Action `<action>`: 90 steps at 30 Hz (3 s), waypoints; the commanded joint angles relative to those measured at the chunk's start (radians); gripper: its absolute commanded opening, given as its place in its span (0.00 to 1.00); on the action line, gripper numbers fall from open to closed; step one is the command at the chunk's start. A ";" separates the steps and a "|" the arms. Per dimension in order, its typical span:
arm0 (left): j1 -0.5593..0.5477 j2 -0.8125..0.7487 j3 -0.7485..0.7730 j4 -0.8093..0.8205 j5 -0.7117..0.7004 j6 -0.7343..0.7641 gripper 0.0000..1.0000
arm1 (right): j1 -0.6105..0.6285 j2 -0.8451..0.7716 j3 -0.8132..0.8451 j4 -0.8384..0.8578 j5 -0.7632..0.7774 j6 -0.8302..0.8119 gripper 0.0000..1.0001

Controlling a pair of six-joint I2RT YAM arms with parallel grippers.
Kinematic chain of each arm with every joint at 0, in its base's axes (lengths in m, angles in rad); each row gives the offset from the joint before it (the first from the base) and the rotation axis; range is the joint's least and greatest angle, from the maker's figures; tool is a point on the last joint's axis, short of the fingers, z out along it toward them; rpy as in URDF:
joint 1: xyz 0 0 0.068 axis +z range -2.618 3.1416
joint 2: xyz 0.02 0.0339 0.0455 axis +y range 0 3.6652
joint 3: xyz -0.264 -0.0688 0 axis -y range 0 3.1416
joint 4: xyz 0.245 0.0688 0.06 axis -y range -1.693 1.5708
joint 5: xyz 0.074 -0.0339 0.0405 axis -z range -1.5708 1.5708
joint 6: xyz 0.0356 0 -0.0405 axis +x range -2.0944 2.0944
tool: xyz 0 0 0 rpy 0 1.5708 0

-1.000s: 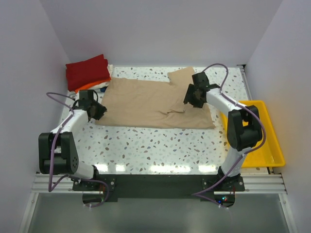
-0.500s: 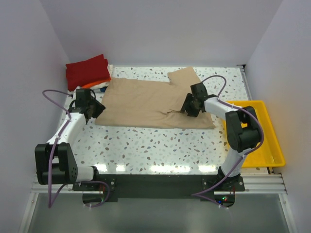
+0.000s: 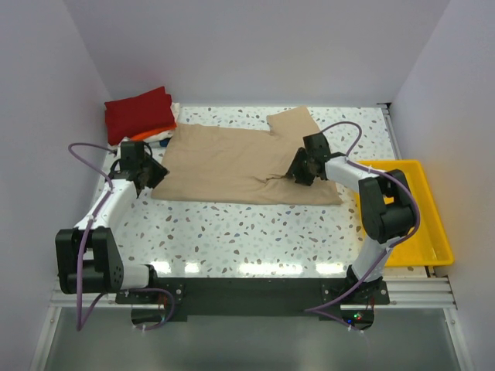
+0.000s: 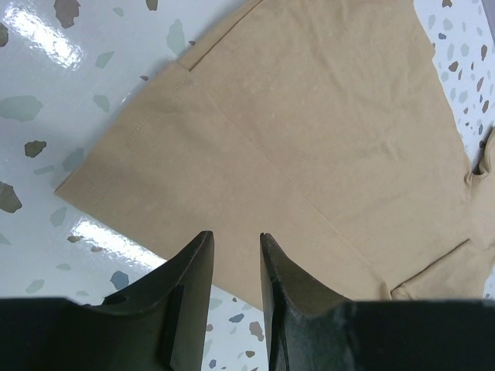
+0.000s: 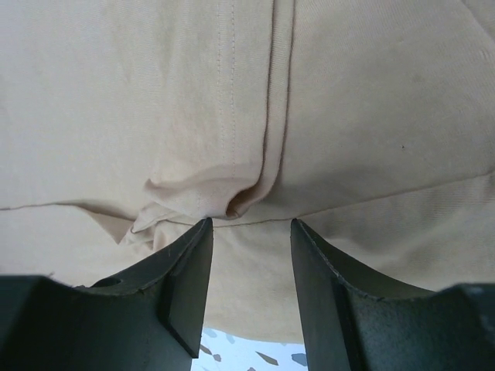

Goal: Fold and stack the t-shirts
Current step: Fold the tshirt

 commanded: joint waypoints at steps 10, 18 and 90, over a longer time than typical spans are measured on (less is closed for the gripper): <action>-0.005 0.005 0.027 0.013 0.022 0.035 0.35 | 0.016 -0.001 0.011 0.082 0.005 0.051 0.42; -0.005 0.011 0.025 0.016 0.027 0.040 0.35 | 0.034 0.051 0.070 0.072 0.015 0.056 0.14; 0.101 0.171 -0.154 0.132 -0.121 -0.030 0.42 | -0.096 -0.519 -0.361 -0.141 0.084 -0.113 0.56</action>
